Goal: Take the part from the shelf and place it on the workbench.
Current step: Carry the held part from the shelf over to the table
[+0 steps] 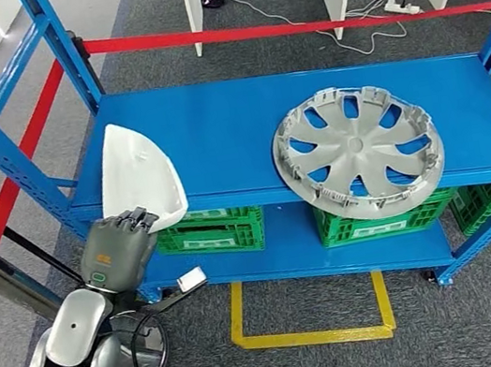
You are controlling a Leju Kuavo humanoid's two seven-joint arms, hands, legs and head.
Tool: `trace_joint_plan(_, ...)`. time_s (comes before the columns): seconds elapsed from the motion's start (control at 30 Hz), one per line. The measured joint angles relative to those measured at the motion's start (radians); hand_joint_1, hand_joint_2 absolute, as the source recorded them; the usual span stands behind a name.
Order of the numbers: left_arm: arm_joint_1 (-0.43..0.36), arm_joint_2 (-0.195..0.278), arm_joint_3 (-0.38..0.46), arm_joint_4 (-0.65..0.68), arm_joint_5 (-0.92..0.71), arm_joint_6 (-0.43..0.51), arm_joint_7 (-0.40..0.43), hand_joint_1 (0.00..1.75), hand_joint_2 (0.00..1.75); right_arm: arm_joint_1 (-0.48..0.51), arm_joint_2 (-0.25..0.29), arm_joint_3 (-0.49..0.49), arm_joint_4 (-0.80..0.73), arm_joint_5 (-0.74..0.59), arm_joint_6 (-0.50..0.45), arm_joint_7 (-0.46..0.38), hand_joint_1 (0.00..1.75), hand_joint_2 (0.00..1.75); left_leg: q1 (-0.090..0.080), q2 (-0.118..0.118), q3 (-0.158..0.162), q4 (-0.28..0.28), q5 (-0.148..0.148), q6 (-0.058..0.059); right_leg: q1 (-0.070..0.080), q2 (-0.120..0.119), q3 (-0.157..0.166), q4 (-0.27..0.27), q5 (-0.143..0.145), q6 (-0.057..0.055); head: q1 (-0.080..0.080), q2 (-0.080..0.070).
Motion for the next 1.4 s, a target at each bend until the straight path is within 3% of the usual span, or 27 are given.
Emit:
trace_joint_plan(0.07,0.003,-0.006,0.018,0.000,0.000,-0.005,-0.003,1.75,1.75,-0.006,-0.001,-0.001,0.004,-0.003,-0.015,-0.005,0.00,0.00,-0.003,0.000,-0.018,0.008,0.015,-0.008,0.004,0.000,0.104,-0.145,0.000,-0.008,0.000,0.000)
trace_joint_plan(0.13,0.005,-0.011,0.032,-0.001,0.000,-0.009,-0.004,1.75,1.75,-0.012,-0.002,-0.001,0.015,-0.005,-0.032,-0.010,0.00,0.00,-0.004,0.001,-0.027,0.011,0.031,-0.017,0.008,0.001,0.141,-0.213,-0.018,-0.017,-0.001,0.000)
trace_joint_plan(0.2,0.009,-0.014,0.046,-0.001,0.000,-0.011,-0.005,1.75,1.75,-0.014,-0.006,-0.002,0.033,-0.007,-0.045,-0.011,0.00,0.00,-0.001,-0.001,-0.032,0.014,0.034,-0.028,0.007,-0.002,0.128,-0.219,-0.007,-0.033,-0.001,0.000)
trace_joint_plan(0.23,0.012,-0.015,0.055,-0.001,0.000,-0.011,-0.005,1.75,1.75,-0.014,-0.008,-0.002,0.042,-0.008,-0.051,-0.011,0.00,0.00,0.001,-0.002,-0.038,0.030,0.011,-0.035,0.006,-0.004,0.120,-0.221,0.002,-0.042,-0.002,0.000)
trace_joint_plan(0.3,0.017,-0.015,0.073,-0.001,0.000,-0.013,-0.005,1.75,1.75,-0.016,-0.010,-0.003,0.055,-0.008,-0.057,-0.015,0.00,0.00,0.007,-0.005,-0.062,0.113,-0.084,-0.048,0.005,-0.009,0.103,-0.221,0.024,-0.056,-0.004,0.000)
trace_joint_plan(0.33,0.020,-0.015,0.081,-0.001,0.000,-0.013,-0.005,1.75,1.75,-0.016,-0.010,-0.003,0.059,-0.008,-0.061,-0.018,0.00,0.00,0.010,-0.005,-0.075,0.177,-0.134,-0.054,0.005,-0.009,0.091,-0.220,0.036,-0.059,-0.005,0.000)
trace_joint_plan(0.37,0.024,-0.015,0.089,-0.001,0.000,-0.014,-0.005,1.75,1.75,-0.016,-0.011,-0.003,0.062,-0.008,-0.064,-0.021,0.00,0.00,0.014,-0.005,-0.084,0.236,-0.165,-0.058,0.005,-0.009,0.077,-0.218,0.047,-0.059,-0.006,0.000)
trace_joint_plan(0.4,0.029,-0.015,0.097,-0.001,0.001,-0.015,-0.006,1.75,1.75,-0.016,-0.011,-0.003,0.065,-0.008,-0.067,-0.023,0.00,0.00,0.017,-0.005,-0.083,0.277,-0.172,-0.061,0.006,-0.009,0.061,-0.214,0.057,-0.059,-0.006,0.000)
trace_joint_plan(0.43,0.034,-0.015,0.105,-0.001,0.001,-0.016,-0.006,1.75,1.75,-0.016,-0.011,-0.003,0.066,-0.008,-0.069,-0.025,0.00,0.00,0.019,-0.005,-0.069,0.287,-0.158,-0.063,0.005,-0.009,0.045,-0.209,0.066,-0.057,-0.006,0.000)
trace_joint_plan(0.47,0.039,-0.015,0.114,-0.002,0.001,-0.017,-0.008,1.75,1.75,-0.016,-0.011,-0.003,0.067,-0.008,-0.071,-0.026,0.00,0.00,0.021,-0.005,-0.039,0.263,-0.131,-0.063,0.005,-0.009,0.029,-0.203,0.073,-0.055,-0.006,0.000)
trace_joint_plan(0.53,0.045,-0.015,0.130,-0.006,0.002,-0.017,-0.012,1.75,1.75,-0.016,-0.011,-0.003,0.068,-0.008,-0.072,-0.027,0.00,0.00,0.022,-0.006,0.055,0.141,-0.095,-0.057,0.006,-0.008,0.003,-0.190,0.085,-0.048,-0.006,0.000)
trace_joint_plan(0.6,0.049,-0.015,0.145,-0.012,0.003,-0.019,-0.017,1.75,1.75,-0.017,-0.011,-0.003,0.069,-0.007,-0.072,-0.027,0.00,0.00,0.019,-0.007,0.127,0.028,-0.102,-0.046,0.008,-0.008,-0.012,-0.182,0.100,-0.036,-0.005,0.000)
trace_joint_plan(0.63,0.052,-0.015,0.152,-0.015,0.003,-0.021,-0.020,1.75,1.75,-0.017,-0.011,-0.003,0.069,-0.006,-0.073,-0.027,0.00,0.00,0.016,-0.008,0.137,0.003,-0.109,-0.041,0.008,-0.008,-0.018,-0.181,0.109,-0.029,-0.005,0.000)
trace_joint_plan(0.7,0.058,-0.015,0.163,-0.017,0.003,-0.025,-0.022,1.75,1.75,-0.016,-0.011,-0.003,0.070,-0.006,-0.073,-0.027,0.00,0.00,0.014,-0.005,0.125,-0.010,-0.097,-0.028,0.005,-0.007,-0.029,-0.182,0.120,-0.015,-0.005,0.000)
trace_joint_plan(0.77,0.062,-0.015,0.172,-0.018,0.004,-0.029,-0.023,1.75,1.75,-0.014,-0.011,-0.003,0.071,-0.006,-0.074,-0.027,0.00,0.00,0.015,-0.001,0.102,-0.016,-0.071,-0.012,0.003,-0.005,-0.051,-0.147,0.068,-0.007,-0.004,0.000)
trace_joint_plan(0.83,0.066,-0.016,0.181,-0.019,0.005,-0.030,-0.024,1.75,1.75,-0.013,-0.011,-0.003,0.072,-0.006,-0.076,-0.027,0.00,0.00,0.014,0.000,0.071,-0.017,-0.044,-0.003,0.002,-0.005,-0.082,-0.038,-0.036,-0.003,0.000,0.000)
trace_joint_plan(0.87,0.068,-0.017,0.185,-0.019,0.006,-0.031,-0.024,1.75,1.75,-0.014,-0.011,-0.003,0.072,-0.005,-0.076,-0.027,0.00,0.00,0.012,0.001,0.055,-0.017,-0.032,-0.002,0.002,-0.005,-0.094,0.026,-0.074,-0.002,0.001,0.000)
trace_joint_plan(0.9,0.071,-0.018,0.189,-0.019,0.006,-0.032,-0.024,1.75,1.75,-0.014,-0.011,-0.003,0.073,-0.005,-0.076,-0.027,0.00,0.00,0.010,0.001,0.038,-0.016,-0.018,-0.001,0.002,-0.004,-0.096,0.076,-0.086,-0.002,0.001,0.000)
trace_joint_plan(0.97,0.074,-0.018,0.196,-0.019,0.006,-0.033,-0.024,1.75,1.75,-0.015,-0.012,-0.003,0.074,-0.005,-0.077,-0.027,0.00,0.00,0.005,0.001,0.004,-0.013,0.007,-0.002,0.003,-0.004,-0.061,0.093,-0.044,-0.006,0.001,0.000)
trace_joint_plan(1.03,0.075,-0.018,0.200,-0.020,0.006,-0.034,-0.025,1.75,1.75,-0.016,-0.014,-0.003,0.074,-0.006,-0.079,-0.027,0.00,0.00,0.002,0.000,-0.026,-0.009,0.031,-0.006,0.006,-0.004,0.042,-0.022,-0.001,-0.014,0.001,0.000)
trace_joint_plan(1.1,0.076,-0.019,0.206,-0.023,0.007,-0.035,-0.025,1.75,1.75,-0.020,-0.016,-0.002,0.074,-0.006,-0.081,-0.027,0.00,0.00,-0.002,0.000,-0.042,-0.003,0.051,-0.013,0.010,-0.004,0.151,-0.178,-0.019,-0.023,0.001,0.000)
trace_joint_plan(1.13,0.077,-0.020,0.210,-0.025,0.007,-0.035,-0.026,1.75,1.75,-0.022,-0.016,-0.002,0.074,-0.006,-0.082,-0.027,0.00,0.00,-0.002,0.001,-0.046,-0.001,0.061,-0.018,0.013,-0.003,0.178,-0.223,-0.034,-0.027,0.001,0.000)
trace_joint_plan(1.2,0.079,-0.020,0.221,-0.026,0.008,-0.037,-0.027,1.75,1.75,-0.021,-0.016,-0.001,0.075,-0.005,-0.083,-0.027,0.00,0.00,0.000,0.001,-0.053,0.000,0.077,-0.029,0.014,-0.004,0.173,-0.241,-0.033,-0.038,0.001,0.000)
trace_joint_plan(1.23,0.081,-0.020,0.225,-0.026,0.008,-0.037,-0.027,1.75,1.75,-0.020,-0.017,-0.001,0.075,-0.005,-0.084,-0.027,0.00,0.00,0.003,-0.001,-0.058,0.006,0.066,-0.035,0.014,-0.006,0.164,-0.239,-0.023,-0.046,0.002,0.000)
trace_joint_plan(1.3,0.087,-0.019,0.234,-0.026,0.008,-0.039,-0.029,1.75,1.75,-0.018,-0.017,-0.001,0.076,-0.004,-0.084,-0.026,0.00,0.00,0.008,-0.004,-0.079,0.070,-0.019,-0.048,0.012,-0.010,0.139,-0.237,0.001,-0.059,0.000,0.000)
trace_joint_plan(1.37,0.090,-0.018,0.243,-0.026,0.008,-0.041,-0.029,1.75,1.75,-0.018,-0.017,-0.001,0.076,-0.003,-0.085,-0.026,0.00,0.00,0.013,-0.005,-0.107,0.203,-0.127,-0.058,0.013,-0.011,0.109,-0.233,0.028,-0.064,-0.004,0.000)
trace_joint_plan(1.4,0.091,-0.018,0.246,-0.026,0.008,-0.042,-0.029,1.75,1.75,-0.018,-0.017,-0.001,0.076,-0.003,-0.085,-0.026,0.00,0.00,0.015,-0.005,-0.114,0.263,-0.148,-0.061,0.014,-0.011,0.093,-0.230,0.041,-0.064,-0.004,0.000)
